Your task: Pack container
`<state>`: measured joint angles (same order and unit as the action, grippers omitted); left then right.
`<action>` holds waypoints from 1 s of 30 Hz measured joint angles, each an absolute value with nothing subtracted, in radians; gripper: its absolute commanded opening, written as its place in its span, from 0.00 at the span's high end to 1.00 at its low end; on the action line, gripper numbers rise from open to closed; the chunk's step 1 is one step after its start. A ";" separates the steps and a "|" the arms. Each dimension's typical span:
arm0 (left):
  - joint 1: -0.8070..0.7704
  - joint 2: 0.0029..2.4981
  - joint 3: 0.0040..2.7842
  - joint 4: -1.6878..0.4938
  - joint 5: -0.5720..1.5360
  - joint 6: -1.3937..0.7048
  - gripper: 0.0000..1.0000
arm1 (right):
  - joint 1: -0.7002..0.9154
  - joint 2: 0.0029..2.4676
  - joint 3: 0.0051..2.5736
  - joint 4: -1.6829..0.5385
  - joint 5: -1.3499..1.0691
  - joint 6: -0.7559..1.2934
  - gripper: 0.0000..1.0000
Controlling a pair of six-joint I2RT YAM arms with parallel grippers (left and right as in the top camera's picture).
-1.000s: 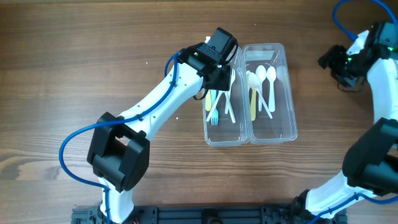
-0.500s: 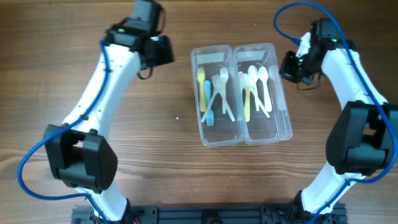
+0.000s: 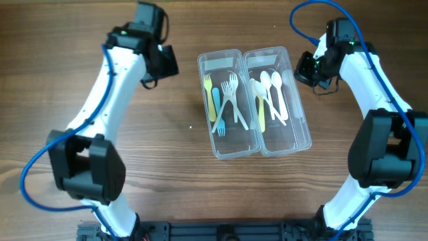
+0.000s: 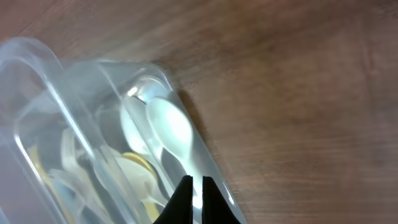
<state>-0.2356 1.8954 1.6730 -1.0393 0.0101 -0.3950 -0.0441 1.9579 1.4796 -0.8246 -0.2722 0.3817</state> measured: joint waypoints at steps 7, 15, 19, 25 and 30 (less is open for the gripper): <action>-0.331 1.998 1.611 -0.899 0.041 -0.387 0.38 | -0.050 1.958 1.480 -0.986 -0.101 0.381 0.96; -0.351 1.998 1.611 -0.880 0.044 -0.386 0.38 | -0.056 1.958 1.480 -1.211 -0.099 0.368 0.96; -0.351 1.998 1.611 -0.862 0.044 -0.386 0.39 | -0.050 1.958 1.480 -1.240 -0.216 0.319 0.95; -0.347 1.998 1.611 -0.831 0.043 -0.349 0.41 | -0.033 1.958 1.480 -1.239 -0.327 0.304 0.93; -0.345 1.998 1.611 -0.825 0.042 -0.322 0.42 | -0.033 1.958 1.480 -1.206 -0.343 0.300 0.96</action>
